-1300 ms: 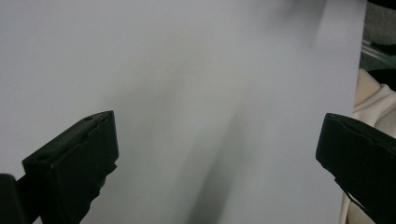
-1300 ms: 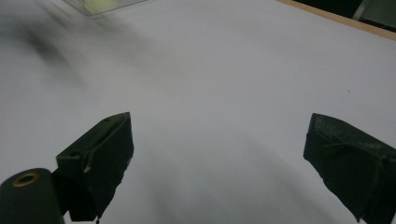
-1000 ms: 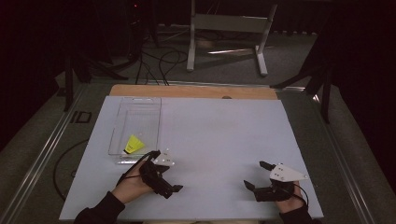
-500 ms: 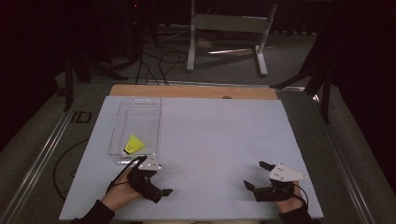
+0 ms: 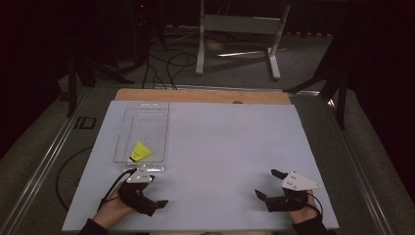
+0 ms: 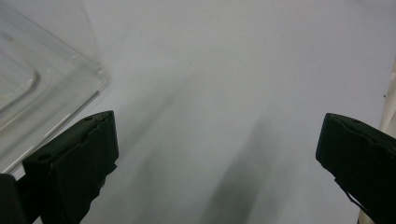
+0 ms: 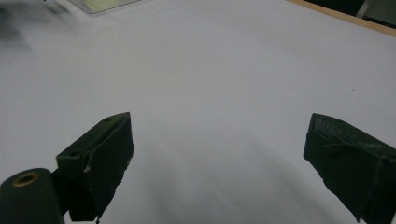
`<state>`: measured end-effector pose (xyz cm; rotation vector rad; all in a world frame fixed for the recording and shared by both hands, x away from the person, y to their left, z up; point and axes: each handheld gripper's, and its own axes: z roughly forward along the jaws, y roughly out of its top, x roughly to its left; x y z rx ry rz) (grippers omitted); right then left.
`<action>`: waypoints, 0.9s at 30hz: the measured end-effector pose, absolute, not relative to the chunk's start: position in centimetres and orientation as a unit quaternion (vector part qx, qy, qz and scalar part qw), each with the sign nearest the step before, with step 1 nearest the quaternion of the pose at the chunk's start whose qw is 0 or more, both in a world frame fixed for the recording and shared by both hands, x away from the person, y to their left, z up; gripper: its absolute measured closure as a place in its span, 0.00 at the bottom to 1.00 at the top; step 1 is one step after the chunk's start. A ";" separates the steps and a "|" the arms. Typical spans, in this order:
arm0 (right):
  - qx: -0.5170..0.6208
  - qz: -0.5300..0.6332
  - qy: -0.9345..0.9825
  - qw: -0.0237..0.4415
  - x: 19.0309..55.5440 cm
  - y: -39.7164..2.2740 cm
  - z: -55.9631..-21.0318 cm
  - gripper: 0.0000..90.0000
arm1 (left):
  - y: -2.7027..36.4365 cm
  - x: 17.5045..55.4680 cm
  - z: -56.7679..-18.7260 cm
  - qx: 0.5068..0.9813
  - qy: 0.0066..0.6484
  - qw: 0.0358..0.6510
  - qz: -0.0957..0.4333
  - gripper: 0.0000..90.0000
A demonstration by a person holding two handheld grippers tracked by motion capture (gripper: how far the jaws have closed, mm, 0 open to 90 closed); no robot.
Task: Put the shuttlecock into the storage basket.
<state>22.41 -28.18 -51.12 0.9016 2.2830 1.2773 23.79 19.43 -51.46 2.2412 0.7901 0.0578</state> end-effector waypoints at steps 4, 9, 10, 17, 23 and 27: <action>0.321 0.453 0.811 0.185 22.4 -28.2 -51.1 0.09 | 20.1 23.6 -51.9 0.868 0.318 0.380 0.026 0.00; 0.321 0.454 0.811 0.185 22.4 -28.2 -51.1 0.09 | 20.2 23.6 -52.4 0.865 0.328 0.380 0.028 0.00; 0.320 0.453 0.811 0.185 22.4 -28.2 -51.1 0.09 | 20.2 23.6 -52.4 0.863 0.329 0.381 0.031 0.00; 0.319 0.453 0.812 0.182 22.4 -28.2 -51.2 0.09 | 19.7 23.7 -52.8 0.853 0.345 0.388 0.060 0.00; 0.318 0.454 0.812 0.181 22.4 -28.1 -51.2 0.09 | 19.4 23.6 -52.9 0.845 0.350 0.396 0.081 0.00; 0.316 0.454 0.813 0.183 22.4 -28.1 -51.2 0.09 | 19.7 23.6 -53.0 0.841 0.355 0.400 0.081 0.00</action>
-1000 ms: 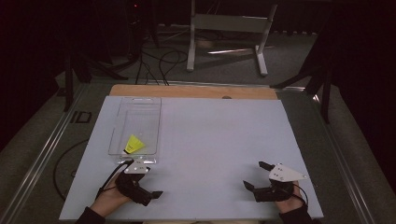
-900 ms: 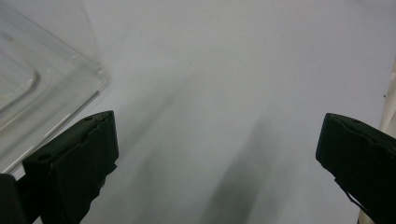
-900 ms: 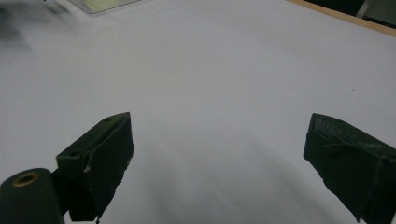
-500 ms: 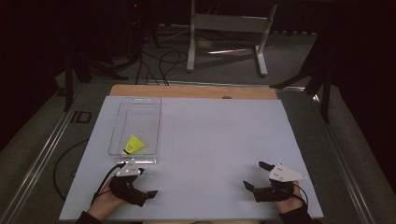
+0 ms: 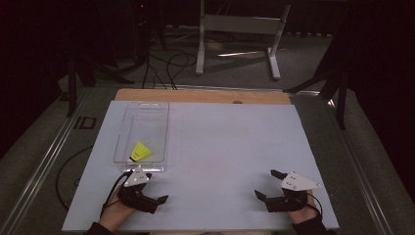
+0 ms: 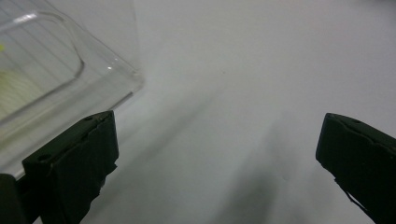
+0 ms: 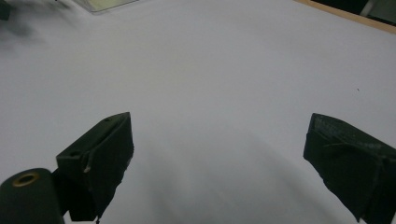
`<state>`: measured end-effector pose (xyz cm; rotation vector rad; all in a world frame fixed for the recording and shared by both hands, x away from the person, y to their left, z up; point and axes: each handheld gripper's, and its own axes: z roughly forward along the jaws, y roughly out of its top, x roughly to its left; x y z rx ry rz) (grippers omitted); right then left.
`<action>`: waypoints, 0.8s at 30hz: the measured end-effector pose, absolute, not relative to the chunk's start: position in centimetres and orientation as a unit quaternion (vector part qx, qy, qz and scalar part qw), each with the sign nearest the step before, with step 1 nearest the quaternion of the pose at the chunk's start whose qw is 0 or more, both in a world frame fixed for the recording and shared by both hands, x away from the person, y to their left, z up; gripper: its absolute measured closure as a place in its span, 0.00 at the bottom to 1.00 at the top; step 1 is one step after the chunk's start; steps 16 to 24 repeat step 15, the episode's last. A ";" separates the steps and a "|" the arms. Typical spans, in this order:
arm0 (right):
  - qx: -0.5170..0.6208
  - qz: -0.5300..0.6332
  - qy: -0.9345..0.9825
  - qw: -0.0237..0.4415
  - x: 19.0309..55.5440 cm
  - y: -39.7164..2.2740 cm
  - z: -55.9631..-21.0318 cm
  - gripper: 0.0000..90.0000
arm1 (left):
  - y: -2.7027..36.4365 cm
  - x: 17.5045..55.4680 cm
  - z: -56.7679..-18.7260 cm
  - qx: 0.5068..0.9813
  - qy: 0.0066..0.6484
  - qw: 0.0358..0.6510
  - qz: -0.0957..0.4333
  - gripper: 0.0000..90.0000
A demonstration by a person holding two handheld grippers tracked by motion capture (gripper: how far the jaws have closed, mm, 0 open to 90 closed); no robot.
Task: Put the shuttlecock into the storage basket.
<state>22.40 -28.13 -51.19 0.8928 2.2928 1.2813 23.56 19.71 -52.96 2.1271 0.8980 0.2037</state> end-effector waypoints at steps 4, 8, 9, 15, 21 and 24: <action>0.319 0.455 0.812 0.180 22.4 -28.2 -51.2 0.09 | 19.9 23.7 -53.1 0.835 0.367 0.400 0.088 0.00; 0.317 0.453 0.813 0.180 22.4 -28.2 -51.3 0.09 | 19.8 23.6 -53.3 0.835 0.364 0.402 0.090 0.00; 0.317 0.453 0.813 0.179 22.4 -28.2 -51.3 0.09 | 19.8 23.6 -53.3 0.835 0.363 0.402 0.093 0.00; 0.317 0.453 0.814 0.179 22.4 -28.2 -51.3 0.09 | 19.9 23.6 -53.3 0.830 0.364 0.414 0.084 0.00; 0.317 0.453 0.814 0.179 22.4 -28.2 -51.3 0.09 | 19.9 23.6 -53.3 0.830 0.364 0.414 0.084 0.00; 0.317 0.453 0.814 0.179 22.4 -28.2 -51.3 0.09 | 19.9 23.6 -53.3 0.830 0.364 0.414 0.084 0.00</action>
